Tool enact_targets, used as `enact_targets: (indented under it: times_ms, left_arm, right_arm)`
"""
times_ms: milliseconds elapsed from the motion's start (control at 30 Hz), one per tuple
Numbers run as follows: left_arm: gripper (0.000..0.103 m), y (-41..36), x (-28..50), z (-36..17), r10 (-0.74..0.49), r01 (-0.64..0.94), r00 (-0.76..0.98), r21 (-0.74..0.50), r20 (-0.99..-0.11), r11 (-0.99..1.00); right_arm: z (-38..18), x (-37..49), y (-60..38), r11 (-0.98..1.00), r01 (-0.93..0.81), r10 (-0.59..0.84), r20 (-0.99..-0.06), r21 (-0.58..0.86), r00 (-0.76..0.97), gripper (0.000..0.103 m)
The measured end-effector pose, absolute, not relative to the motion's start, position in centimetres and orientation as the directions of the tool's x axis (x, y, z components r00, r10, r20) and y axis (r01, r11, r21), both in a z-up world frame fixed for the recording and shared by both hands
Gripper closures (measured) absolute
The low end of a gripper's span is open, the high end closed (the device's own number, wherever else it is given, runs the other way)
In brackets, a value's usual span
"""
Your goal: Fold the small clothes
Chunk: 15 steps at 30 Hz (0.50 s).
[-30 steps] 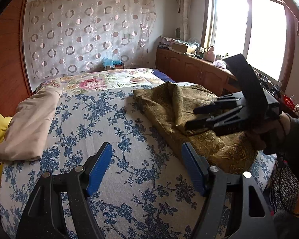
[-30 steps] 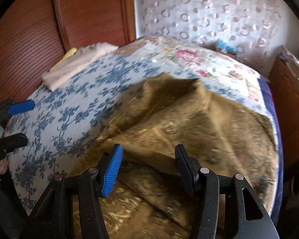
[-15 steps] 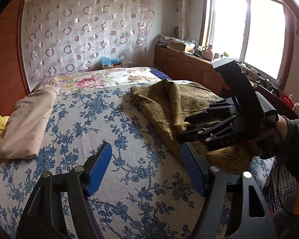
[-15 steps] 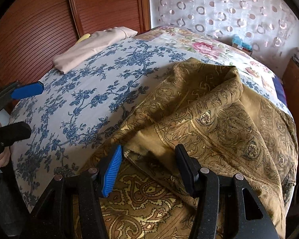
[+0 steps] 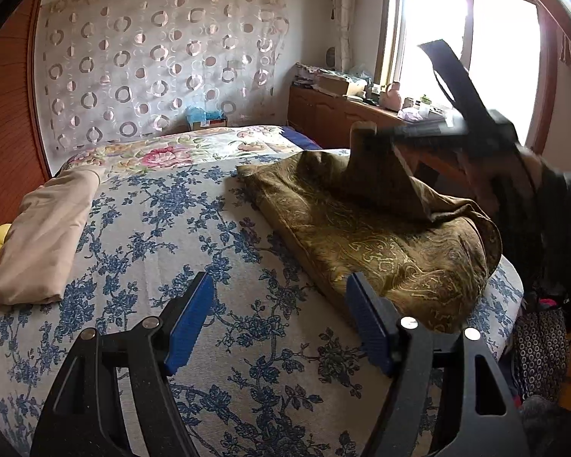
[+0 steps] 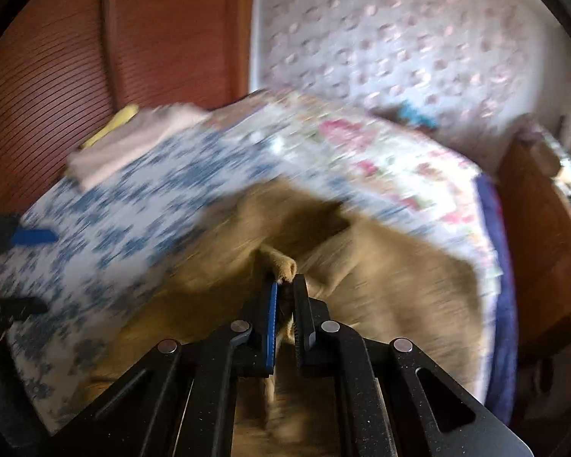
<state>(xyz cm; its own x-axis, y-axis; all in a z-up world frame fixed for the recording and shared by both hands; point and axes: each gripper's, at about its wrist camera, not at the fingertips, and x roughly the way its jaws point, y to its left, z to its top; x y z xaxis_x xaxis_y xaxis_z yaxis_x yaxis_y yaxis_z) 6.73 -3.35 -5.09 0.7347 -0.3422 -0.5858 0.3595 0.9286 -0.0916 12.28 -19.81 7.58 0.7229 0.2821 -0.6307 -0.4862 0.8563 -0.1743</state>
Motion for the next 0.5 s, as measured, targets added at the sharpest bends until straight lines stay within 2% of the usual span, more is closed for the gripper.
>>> enact_targets:
  times_ms: [133,333,500]
  left_arm:
    - [0.030,-3.5,6.7,-5.2,-0.348,0.365,0.730,-0.094,-0.588,0.926]
    - [0.030,-3.4,6.9,-5.4,-0.350,0.367,0.725,-0.097,-0.594,0.925]
    - [0.030,-3.7,6.9,-5.8,-0.358,0.379,0.713,-0.098,-0.602,0.920]
  right_arm:
    - [9.6,14.9,-22.1,0.891,-0.363,0.143,-0.588,-0.275,0.796,0.096]
    - [10.5,18.5,-24.6,0.925,-0.201,-0.007,-0.541,-0.324,0.841,0.096]
    - [7.8,22.4,-24.9,0.945,-0.112,-0.092,-0.579,-0.307,0.810,0.096]
